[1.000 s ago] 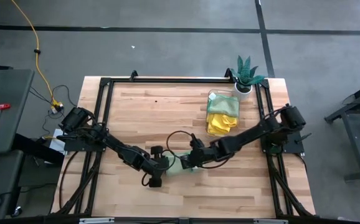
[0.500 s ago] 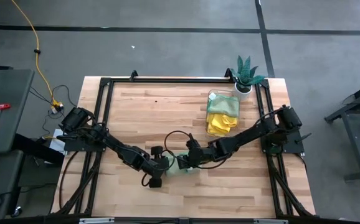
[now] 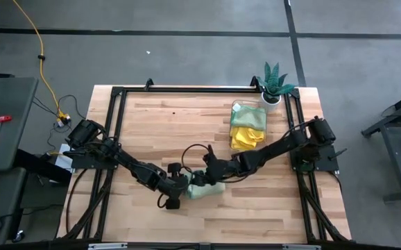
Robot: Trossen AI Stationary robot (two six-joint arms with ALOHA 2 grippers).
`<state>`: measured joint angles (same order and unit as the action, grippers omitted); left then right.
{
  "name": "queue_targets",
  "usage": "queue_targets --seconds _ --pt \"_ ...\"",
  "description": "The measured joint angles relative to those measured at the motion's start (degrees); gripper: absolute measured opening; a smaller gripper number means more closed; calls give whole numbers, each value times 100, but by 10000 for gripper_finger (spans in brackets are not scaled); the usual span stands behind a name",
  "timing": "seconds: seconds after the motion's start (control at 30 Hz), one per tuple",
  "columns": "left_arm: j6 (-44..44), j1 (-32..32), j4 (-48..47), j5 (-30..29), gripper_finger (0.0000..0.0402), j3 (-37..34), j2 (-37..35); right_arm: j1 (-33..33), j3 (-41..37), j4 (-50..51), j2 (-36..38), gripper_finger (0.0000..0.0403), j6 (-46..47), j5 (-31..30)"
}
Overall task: Fold microfiber towels
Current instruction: Fold the green microfiber towel
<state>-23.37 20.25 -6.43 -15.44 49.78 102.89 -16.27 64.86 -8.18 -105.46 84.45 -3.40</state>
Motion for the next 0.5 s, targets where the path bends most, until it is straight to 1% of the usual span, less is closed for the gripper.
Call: queue_targets --seconds 0.1,0.23,0.33,0.37,0.43,0.5 --pt "19 2 -12 0 0 2 -2 47 0 53 119 238 -242 202" --pt "121 0 -178 13 0 16 -105 92 0 511 421 243 -794 304" --pt "331 -2 -489 104 0 0 -340 93 0 1225 667 243 -1276 348" --pt "358 -2 -543 137 0 14 -425 91 0 1585 777 243 -1419 360" --pt "413 -2 -972 133 0 5 -700 58 0 2246 967 243 -1599 360" --pt "454 -2 -1218 117 0 4 -1022 -23 0 3158 1169 243 -1664 335"
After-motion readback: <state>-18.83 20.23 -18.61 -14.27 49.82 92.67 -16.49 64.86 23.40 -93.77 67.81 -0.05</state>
